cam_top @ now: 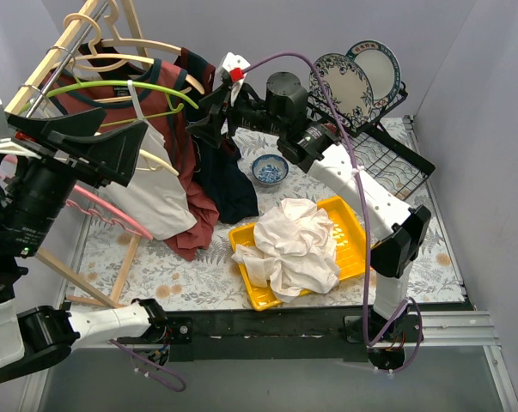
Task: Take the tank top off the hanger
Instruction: Pick up the hanger from the clothesline.
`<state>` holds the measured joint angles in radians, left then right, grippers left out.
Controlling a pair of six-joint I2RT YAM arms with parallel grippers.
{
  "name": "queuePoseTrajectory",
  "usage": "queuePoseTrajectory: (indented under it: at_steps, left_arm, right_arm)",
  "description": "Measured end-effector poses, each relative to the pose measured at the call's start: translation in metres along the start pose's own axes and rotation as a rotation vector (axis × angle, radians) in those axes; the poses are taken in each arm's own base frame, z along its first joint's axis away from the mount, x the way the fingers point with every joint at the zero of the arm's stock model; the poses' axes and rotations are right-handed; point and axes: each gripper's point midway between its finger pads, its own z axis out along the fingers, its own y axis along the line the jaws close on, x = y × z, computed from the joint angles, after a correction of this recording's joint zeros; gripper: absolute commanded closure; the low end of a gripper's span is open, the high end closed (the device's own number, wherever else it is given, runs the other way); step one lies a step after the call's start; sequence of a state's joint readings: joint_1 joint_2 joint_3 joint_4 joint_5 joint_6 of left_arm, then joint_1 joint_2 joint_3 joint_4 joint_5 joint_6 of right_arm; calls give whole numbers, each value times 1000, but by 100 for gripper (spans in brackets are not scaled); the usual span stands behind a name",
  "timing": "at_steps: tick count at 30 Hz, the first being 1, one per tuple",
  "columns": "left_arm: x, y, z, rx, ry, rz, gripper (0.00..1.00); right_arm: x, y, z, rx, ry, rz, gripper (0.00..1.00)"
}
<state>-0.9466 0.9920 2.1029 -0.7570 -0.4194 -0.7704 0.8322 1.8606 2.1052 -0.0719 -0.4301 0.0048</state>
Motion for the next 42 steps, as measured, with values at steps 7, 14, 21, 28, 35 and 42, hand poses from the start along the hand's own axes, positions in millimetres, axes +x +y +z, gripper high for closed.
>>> queuePoseTrajectory:
  at_steps: [7, 14, 21, 28, 35, 42]
  left_arm:
    - [19, -3, 11, -6, 47, 19, 2]
    - [22, -3, 12, -7, 55, 16, 2]
    - [25, -2, 9, -8, 60, 13, 2]
    - [24, -2, 9, -7, 59, 15, 2]
    - [19, -1, 8, -6, 51, 15, 2]
    - [19, -1, 7, -6, 53, 17, 2]
  right_arm:
    - [36, -19, 18, -37, 20, -64, 13]
    - [32, -26, 23, -60, -25, -170, 11]
    - [27, -28, 30, -89, -62, -232, 11]
    - [44, -38, 44, -85, -51, -247, 11]
    - [50, -46, 47, -56, -43, -279, 10]
    - [46, -59, 47, 10, -52, -310, 10]
